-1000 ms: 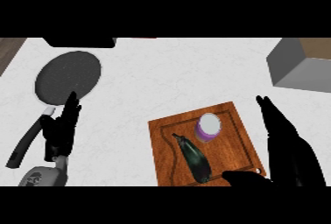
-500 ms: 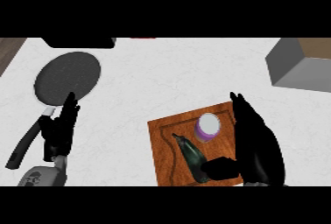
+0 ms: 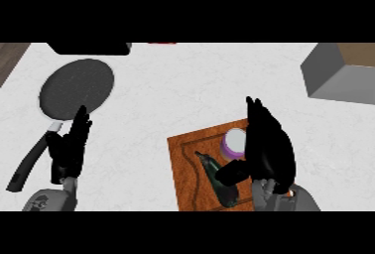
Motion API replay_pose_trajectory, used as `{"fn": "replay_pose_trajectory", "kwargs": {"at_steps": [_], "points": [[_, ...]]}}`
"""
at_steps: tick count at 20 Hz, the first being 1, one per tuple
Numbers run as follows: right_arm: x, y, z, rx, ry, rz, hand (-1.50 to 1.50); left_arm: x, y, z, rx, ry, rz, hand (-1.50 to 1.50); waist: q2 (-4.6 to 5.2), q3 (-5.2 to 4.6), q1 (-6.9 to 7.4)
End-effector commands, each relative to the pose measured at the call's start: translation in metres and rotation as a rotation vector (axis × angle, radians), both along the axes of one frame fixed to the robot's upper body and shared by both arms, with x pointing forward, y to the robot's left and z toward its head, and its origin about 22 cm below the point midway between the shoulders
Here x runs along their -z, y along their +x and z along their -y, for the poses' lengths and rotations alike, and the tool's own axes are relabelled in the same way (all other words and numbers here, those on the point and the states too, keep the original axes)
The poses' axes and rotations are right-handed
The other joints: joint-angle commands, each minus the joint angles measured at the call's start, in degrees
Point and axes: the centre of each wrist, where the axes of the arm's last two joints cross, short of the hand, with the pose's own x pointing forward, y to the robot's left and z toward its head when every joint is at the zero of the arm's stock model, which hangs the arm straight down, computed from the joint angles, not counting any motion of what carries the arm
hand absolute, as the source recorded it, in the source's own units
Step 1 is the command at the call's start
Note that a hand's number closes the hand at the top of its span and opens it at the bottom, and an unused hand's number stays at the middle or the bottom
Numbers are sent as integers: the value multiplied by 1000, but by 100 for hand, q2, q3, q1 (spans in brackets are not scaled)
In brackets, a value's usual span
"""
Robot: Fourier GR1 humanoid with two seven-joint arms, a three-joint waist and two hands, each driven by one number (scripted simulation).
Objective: Pick the can from the cutting board and place it in the cardboard box
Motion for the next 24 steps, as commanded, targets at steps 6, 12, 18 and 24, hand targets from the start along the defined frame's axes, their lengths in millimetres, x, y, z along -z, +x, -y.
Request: {"fn": "replay_pose_trajectory", "kwargs": {"at_steps": [6, 12, 18, 24], "points": [[-1, 18, -12, 190, -85, -162, -150, 5, -9, -1, 3, -4, -9, 0, -15, 3, 3], [12, 25, -11, 221, -83, -201, -150, 11, -13, 5, 2, 6, -1, 0, -21, 5, 3], [17, 34, -11, 218, -125, -247, -150, 3, -4, 0, -2, 8, 10, 0, -9, 7, -28], [25, 47, -16, 222, -131, -269, -150, -2, 1, -8, -5, 13, 10, 0, 5, 9, 6]]}}
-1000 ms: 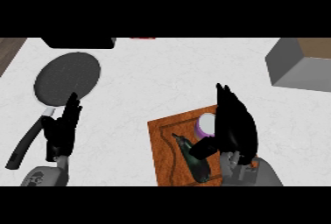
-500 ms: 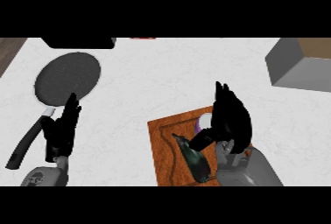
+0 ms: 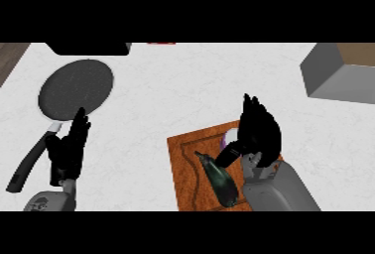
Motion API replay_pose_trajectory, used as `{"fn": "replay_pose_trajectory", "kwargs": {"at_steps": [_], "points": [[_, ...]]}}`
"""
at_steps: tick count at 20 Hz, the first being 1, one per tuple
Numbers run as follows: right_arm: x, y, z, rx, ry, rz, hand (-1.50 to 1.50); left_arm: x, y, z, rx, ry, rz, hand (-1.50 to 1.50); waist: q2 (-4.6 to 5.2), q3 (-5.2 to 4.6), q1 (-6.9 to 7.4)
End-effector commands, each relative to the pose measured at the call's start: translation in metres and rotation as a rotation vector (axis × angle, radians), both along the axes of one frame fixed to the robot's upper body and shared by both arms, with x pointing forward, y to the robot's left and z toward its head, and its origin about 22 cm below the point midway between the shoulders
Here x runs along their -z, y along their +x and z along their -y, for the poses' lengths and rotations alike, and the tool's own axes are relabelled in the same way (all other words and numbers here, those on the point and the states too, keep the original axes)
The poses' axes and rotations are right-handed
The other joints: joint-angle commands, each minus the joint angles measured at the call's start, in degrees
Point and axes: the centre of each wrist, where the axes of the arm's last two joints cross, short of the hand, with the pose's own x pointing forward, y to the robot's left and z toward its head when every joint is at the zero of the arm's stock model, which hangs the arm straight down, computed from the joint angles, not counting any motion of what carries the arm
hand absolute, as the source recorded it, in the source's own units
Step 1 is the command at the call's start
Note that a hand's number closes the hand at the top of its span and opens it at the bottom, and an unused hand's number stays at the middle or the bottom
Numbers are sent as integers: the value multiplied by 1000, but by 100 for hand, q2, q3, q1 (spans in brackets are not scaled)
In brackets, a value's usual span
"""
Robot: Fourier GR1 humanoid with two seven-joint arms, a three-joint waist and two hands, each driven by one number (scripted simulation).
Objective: Pick the can from the cutting board and place it in the cardboard box
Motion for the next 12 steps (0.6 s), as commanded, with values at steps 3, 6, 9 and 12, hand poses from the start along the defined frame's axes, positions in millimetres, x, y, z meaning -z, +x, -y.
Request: {"fn": "replay_pose_trajectory", "kwargs": {"at_steps": [3, 6, 9, 12], "points": [[-11, 10, 1, 165, -82, -151, -150, -7, 0, 1, -12, 0, 4, 0, -13, 4, -33], [5, 6, -16, 157, -83, -136, -150, 6, 5, 18, -8, -1, -4, 0, 9, 3, -23], [19, 12, -13, 174, -78, -155, -150, -9, 5, -7, -16, -4, -1, 0, 9, 5, 17], [10, 15, -4, 160, -83, -168, -150, -1, 2, 3, -2, -2, -10, 0, 1, 4, -45]]}}
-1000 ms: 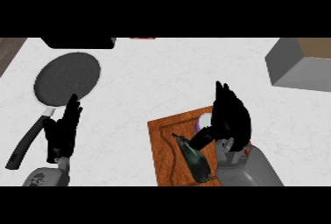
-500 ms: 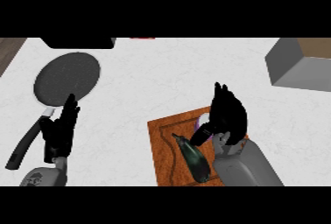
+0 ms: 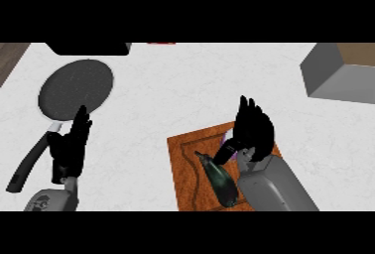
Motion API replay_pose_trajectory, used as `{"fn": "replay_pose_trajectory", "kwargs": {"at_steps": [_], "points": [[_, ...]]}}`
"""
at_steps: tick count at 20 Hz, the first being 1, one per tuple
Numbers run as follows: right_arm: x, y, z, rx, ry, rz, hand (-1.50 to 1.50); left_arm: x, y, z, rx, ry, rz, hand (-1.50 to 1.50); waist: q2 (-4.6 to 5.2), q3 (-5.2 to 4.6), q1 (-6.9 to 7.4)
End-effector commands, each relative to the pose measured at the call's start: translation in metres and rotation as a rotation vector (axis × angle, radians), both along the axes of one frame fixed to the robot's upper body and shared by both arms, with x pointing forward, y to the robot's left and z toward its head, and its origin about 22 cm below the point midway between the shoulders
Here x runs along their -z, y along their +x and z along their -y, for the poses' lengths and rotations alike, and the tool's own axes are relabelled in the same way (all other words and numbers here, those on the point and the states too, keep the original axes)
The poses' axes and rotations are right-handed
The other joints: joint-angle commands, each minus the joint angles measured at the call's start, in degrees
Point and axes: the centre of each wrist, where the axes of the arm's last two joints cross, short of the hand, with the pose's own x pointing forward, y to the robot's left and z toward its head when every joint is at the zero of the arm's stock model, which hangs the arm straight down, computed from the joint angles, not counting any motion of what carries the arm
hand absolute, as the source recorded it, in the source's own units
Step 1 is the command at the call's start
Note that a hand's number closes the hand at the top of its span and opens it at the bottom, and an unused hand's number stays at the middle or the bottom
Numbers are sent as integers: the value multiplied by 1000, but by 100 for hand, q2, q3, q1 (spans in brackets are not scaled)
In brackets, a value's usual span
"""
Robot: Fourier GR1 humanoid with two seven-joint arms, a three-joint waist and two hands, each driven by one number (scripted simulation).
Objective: Pick the can from the cutting board and place it in the cardboard box
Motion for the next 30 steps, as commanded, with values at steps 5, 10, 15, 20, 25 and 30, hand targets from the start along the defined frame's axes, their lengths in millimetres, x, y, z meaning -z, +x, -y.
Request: {"fn": "replay_pose_trajectory", "kwargs": {"at_steps": [5, 10, 15, 20, 25, 30], "points": [[5, -3, -4, 148, -57, -123, -150, 3, 10, -5, 0, -1, -6, 0, 3, -1, -66], [26, 3, -3, 154, -52, -101, -150, -4, 5, -4, 2, 17, 15, 0, 2, 4, -12], [6, 16, -12, 44, -44, -48, 150, -5, -9, 5, 9, 11, 4, 0, 1, 4, 4], [43, 4, -13, 59, -131, 51, 150, 6, 5, 7, -1, 4, 5, 0, 13, 2, -17], [51, -34, 65, -531, -117, -3, 150, 0, 2, -6, -36, -4, 6, 0, -42, 20, -262], [56, -65, 122, -857, -113, -33, 150, 4, -9, -19, -52, 5, -8, 0, -65, 30, -309]]}}
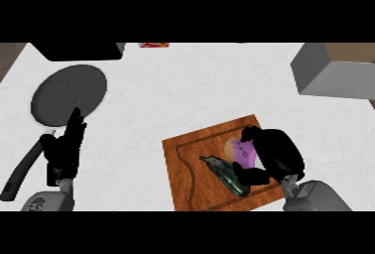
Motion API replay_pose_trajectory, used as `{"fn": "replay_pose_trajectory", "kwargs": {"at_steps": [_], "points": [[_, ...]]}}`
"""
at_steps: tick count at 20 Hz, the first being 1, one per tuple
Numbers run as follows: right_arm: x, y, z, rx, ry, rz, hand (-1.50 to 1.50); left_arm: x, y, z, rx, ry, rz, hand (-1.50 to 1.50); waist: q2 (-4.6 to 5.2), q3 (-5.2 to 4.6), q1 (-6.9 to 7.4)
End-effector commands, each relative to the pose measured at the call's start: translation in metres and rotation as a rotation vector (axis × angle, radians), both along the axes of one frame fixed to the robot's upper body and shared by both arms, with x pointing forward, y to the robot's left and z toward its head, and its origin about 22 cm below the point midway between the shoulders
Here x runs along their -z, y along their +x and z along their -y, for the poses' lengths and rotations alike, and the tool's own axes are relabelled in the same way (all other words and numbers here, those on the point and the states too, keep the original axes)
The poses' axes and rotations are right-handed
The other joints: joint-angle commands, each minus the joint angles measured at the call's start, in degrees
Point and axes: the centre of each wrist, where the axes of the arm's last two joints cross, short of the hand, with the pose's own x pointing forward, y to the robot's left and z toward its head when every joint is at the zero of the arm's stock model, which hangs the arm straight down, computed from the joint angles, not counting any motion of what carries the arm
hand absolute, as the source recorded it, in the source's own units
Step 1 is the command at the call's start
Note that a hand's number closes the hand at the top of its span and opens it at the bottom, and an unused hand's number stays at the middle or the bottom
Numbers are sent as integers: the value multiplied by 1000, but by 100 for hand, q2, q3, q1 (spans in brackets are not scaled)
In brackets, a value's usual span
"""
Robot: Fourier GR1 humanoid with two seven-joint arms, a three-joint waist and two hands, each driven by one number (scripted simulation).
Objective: Pick the can from the cutting board and place it in the cardboard box
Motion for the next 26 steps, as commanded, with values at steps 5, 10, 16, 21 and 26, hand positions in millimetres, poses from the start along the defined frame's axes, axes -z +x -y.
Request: {"fn": "replay_pose_trajectory", "kwargs": {"at_steps": [5, 10, 16, 21, 26], "points": [[-27, -50, 118, -374, -33, 30, 150, 5, -11, -19, -34, -4, -10, 0, 42, 12, -135], [-66, -57, 179, -402, 19, 181, 150, -5, 1, 2, -21, -8, -9, 0, 51, 13, -70], [-138, -66, 210, -357, 176, 336, 150, 9, -16, -6, -17, -3, 3, 0, 40, -2, -105], [-190, -78, 237, -279, 221, 414, 150, 8, -16, -22, -1, 26, 4, 0, 58, -2, -12], [-227, -74, 264, -161, 156, 475, 150, -3, -12, -4, 11, -3, 0, 0, 89, 2, 145]]}}
